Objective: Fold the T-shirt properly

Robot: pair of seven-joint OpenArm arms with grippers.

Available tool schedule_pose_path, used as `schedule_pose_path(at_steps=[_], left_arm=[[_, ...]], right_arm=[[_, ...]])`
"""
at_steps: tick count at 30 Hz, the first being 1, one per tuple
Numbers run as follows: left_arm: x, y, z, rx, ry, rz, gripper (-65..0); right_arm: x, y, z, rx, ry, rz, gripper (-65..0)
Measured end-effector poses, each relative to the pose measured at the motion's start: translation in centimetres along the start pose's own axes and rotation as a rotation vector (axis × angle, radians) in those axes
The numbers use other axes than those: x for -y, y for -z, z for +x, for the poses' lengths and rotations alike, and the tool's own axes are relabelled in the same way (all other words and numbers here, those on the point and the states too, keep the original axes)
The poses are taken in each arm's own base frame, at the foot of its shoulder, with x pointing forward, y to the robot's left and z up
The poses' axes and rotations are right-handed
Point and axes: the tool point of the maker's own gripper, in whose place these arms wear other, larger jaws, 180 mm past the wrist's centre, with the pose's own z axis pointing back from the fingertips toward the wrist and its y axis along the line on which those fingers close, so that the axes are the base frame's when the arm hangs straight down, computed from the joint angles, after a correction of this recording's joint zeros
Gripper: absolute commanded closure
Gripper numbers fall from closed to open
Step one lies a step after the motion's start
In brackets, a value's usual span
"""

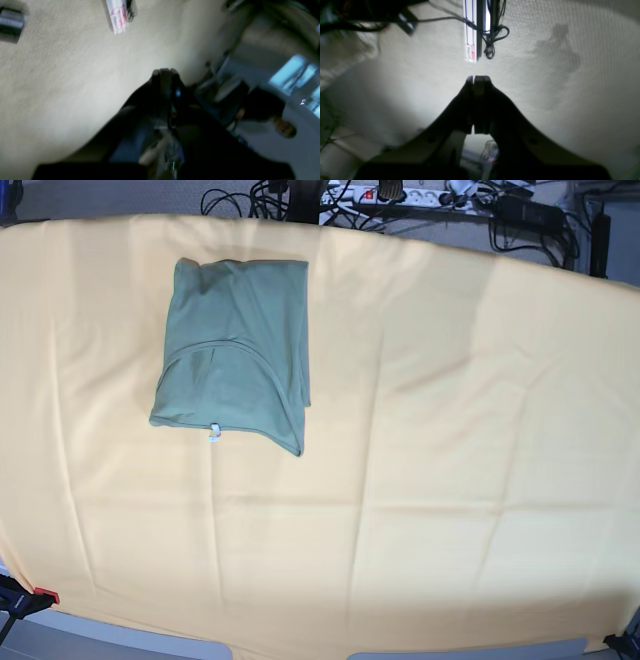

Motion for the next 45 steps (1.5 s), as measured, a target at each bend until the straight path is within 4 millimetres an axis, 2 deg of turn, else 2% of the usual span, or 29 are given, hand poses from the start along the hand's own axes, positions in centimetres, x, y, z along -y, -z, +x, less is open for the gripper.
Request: schedule_pose_path(at_steps=[2, 4, 8, 10, 11, 15, 19, 22, 26, 29, 32, 35, 40, 45], left_arm=[[-1.6, 0.8, 0.9, 0.022, -0.008, 0.049, 0.0], [-3.2, 1.2, 1.4, 0.029, -0.007, 0.097, 0.0], [-4.0, 2.6, 5.4, 0.183, 0.025, 0.139, 0.0], [-4.4, 3.0, 7.4, 0.278, 0.045, 0.164, 0.0], [-5.3, 3.0, 7.9, 0.312, 0.042, 0.216, 0.0], [-8.3, 3.5, 8.4, 0.38, 0.086, 0.414, 0.0], [-7.2, 6.0, 8.5, 0.409, 0.108, 0.441, 0.0], [-6.3, 7.6, 8.5, 0.401, 0.082, 0.444, 0.0], [-5.8, 8.0, 9.8, 0.423, 0.077, 0.45, 0.0], [-5.2, 8.4, 10.9, 0.42, 0.147, 0.465, 0.0], [-4.7, 8.5, 12.0, 0.435, 0.156, 0.464, 0.0], [-5.0, 8.0, 12.9, 0.463, 0.128, 0.474, 0.0], [-5.2, 8.0, 12.8, 0.463, 0.116, 0.475, 0.0], [-5.2, 8.1, 12.5, 0.453, 0.116, 0.476, 0.0]], right_arm=[[0.2, 1.5, 1.1, 0.022, -0.02, -0.032, 0.0], [0.5, 2.7, 1.1, -0.013, -0.049, -0.064, 0.0], [0.2, 4.9, 1.2, -0.061, -0.071, -0.085, 0.0], [-0.7, 5.9, 2.3, -0.05, -0.088, -0.071, 0.0], [-1.2, 6.4, 2.8, -0.049, -0.111, -0.065, 0.0], [-3.0, 7.9, 6.3, -0.004, -0.177, -0.089, 0.0], [-4.4, 8.4, 9.5, 0.093, -0.181, -0.091, 0.0], [-4.7, 8.5, 10.2, 0.12, -0.182, -0.096, 0.0], [-5.4, 8.6, 10.8, 0.138, -0.18, -0.085, 0.0], [-5.4, 8.7, 10.8, 0.14, -0.18, -0.086, 0.0], [-4.2, 8.5, 10.9, 0.143, -0.169, -0.146, 0.0], [-3.1, 8.3, 11.0, 0.142, -0.189, -0.212, 0.0], [-3.5, 8.5, 9.8, 0.104, -0.217, -0.215, 0.0], [-3.7, 8.6, 9.8, 0.103, -0.215, -0.21, 0.0]])
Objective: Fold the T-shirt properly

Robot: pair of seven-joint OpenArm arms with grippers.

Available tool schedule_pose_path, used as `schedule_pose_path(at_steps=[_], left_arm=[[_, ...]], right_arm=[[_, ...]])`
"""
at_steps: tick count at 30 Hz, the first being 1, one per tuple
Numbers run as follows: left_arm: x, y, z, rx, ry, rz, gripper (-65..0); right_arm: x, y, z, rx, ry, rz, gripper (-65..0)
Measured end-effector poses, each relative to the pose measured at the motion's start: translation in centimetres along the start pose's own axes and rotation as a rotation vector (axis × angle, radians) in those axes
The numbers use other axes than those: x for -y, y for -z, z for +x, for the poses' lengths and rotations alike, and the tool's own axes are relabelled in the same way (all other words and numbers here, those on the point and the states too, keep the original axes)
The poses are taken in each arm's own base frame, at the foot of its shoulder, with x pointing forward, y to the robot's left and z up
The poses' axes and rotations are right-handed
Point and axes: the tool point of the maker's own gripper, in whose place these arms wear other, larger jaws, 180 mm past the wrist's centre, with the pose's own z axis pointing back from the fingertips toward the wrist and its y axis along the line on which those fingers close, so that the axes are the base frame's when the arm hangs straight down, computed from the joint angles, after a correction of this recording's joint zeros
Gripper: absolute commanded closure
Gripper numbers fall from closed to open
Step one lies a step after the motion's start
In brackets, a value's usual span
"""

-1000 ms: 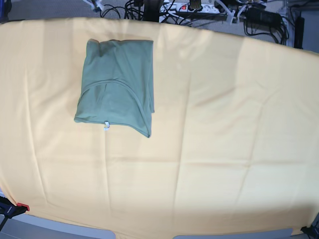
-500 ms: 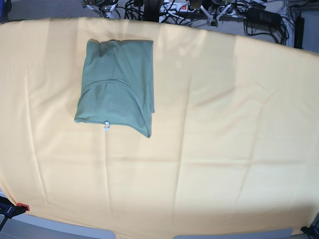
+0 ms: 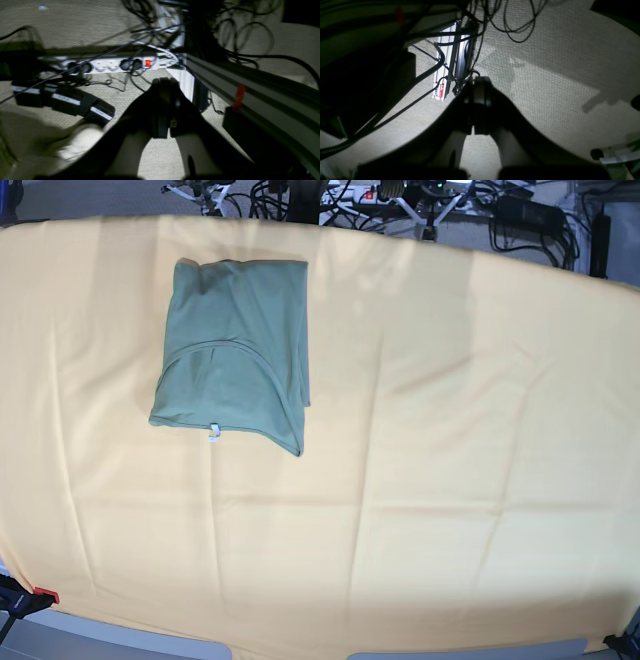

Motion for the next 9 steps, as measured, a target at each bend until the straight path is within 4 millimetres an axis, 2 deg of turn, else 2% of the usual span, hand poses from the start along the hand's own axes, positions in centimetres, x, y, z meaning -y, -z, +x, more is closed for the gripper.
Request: schedule_pose_path(at_steps=[9], left_arm=[[0.06, 0.0, 0.0, 0.0, 0.0, -0.002, 0.0]], right_arm=[[-0.14, -0.02, 0.02, 0.0, -0.004, 0.016, 0.0]])
